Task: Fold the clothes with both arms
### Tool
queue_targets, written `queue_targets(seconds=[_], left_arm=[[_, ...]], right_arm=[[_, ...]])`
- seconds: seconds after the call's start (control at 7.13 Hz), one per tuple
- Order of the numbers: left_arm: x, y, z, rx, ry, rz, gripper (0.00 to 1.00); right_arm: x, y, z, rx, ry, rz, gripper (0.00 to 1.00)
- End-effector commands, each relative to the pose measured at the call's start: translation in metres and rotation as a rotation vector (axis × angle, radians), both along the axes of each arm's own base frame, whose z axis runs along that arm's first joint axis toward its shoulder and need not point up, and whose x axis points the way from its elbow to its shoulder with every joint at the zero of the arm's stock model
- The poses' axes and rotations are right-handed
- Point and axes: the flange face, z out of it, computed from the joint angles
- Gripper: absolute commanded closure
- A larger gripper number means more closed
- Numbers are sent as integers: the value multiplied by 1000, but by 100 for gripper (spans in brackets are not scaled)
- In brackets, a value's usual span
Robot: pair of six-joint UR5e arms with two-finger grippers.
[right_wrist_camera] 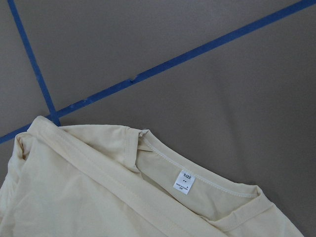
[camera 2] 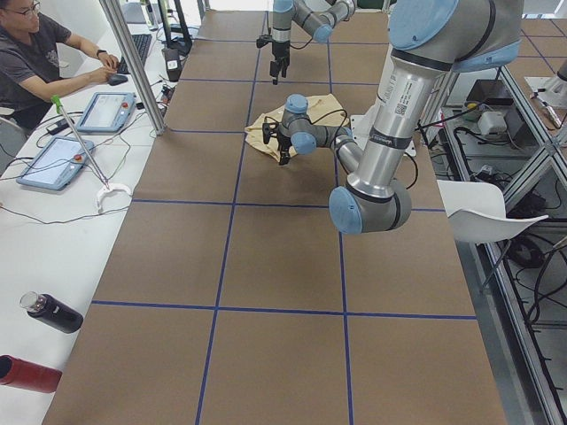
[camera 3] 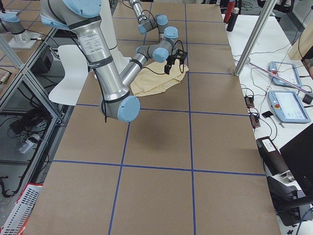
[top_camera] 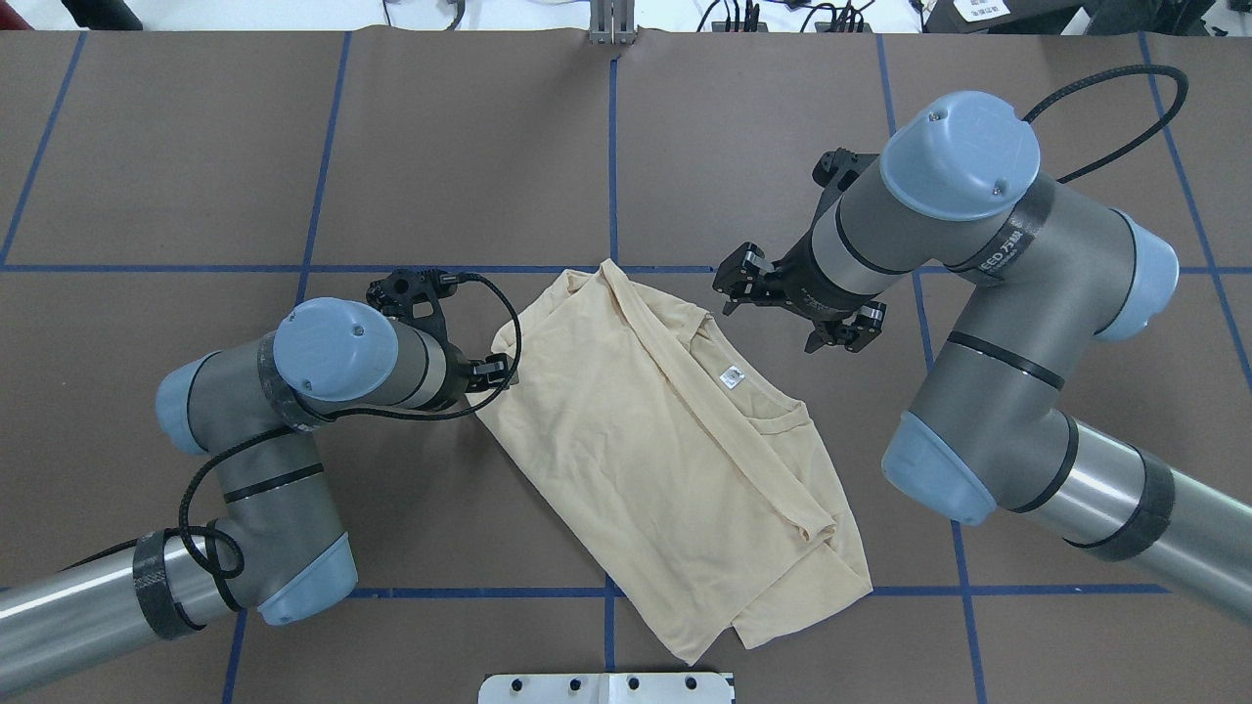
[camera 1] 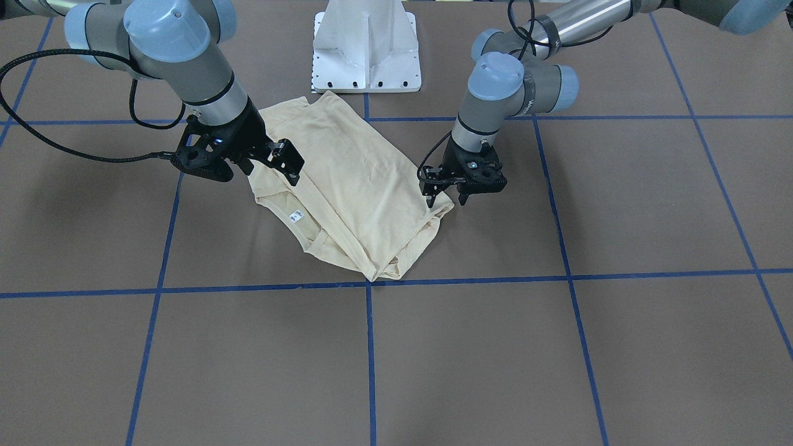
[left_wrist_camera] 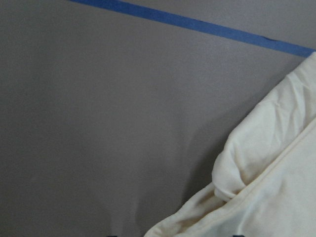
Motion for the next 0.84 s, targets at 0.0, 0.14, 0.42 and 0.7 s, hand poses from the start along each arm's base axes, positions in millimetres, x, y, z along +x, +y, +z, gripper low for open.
queue_targets(seconds=[0.0, 0.14, 0.42, 0.7], left_arm=[[0, 0, -1, 1, 0, 0, 37], [1, 0, -1, 1, 0, 1, 37], [5, -2, 4, -4, -10, 0, 37], [8, -3, 3, -3, -11, 1, 68]], right_arm=[[1, 0, -1, 1, -2, 1, 0], [1, 0, -1, 1, -2, 1, 0], [1, 1, -2, 2, -5, 1, 0], [1, 0, 0, 0, -1, 1, 0]])
